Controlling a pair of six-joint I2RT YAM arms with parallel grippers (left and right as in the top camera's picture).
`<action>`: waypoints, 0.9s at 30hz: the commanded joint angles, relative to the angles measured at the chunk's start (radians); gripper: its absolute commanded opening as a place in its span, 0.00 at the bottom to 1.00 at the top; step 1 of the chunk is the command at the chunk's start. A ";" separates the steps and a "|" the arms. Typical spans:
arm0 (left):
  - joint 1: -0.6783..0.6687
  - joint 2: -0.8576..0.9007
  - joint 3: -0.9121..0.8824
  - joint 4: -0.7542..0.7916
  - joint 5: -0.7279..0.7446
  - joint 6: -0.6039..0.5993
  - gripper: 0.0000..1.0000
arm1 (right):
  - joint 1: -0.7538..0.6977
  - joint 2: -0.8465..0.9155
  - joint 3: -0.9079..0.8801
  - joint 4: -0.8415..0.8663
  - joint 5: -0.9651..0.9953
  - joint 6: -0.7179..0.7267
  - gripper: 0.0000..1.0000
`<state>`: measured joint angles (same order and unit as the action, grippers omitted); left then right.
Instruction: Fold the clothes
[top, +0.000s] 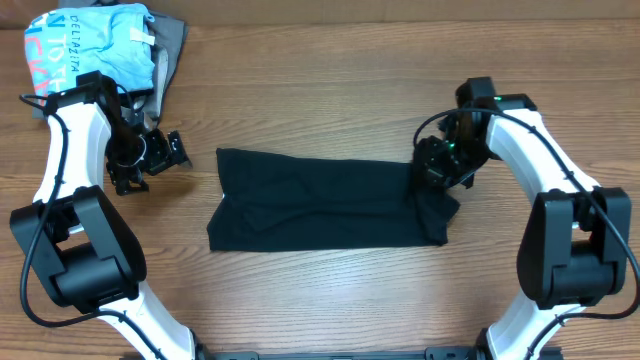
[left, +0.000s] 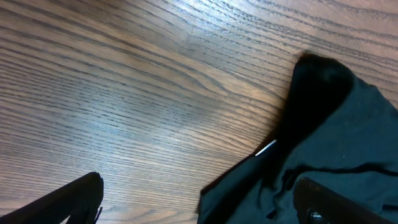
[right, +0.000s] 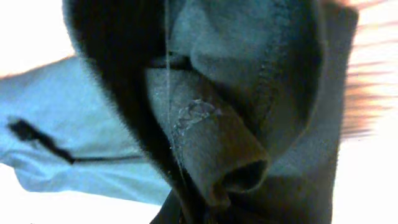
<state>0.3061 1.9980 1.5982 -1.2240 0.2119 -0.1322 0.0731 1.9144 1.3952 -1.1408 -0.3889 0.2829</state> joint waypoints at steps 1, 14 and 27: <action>-0.006 0.010 0.019 -0.003 -0.002 -0.003 1.00 | 0.013 -0.042 0.069 -0.042 -0.032 -0.009 0.04; -0.006 0.010 0.019 -0.004 -0.002 -0.003 1.00 | 0.124 -0.054 0.097 -0.019 -0.050 0.044 0.04; -0.006 0.010 0.019 -0.004 -0.002 -0.002 1.00 | 0.325 -0.053 0.039 0.174 0.014 0.255 0.04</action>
<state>0.3061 1.9980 1.5982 -1.2270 0.2119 -0.1322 0.3740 1.8999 1.4544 -0.9901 -0.3927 0.4694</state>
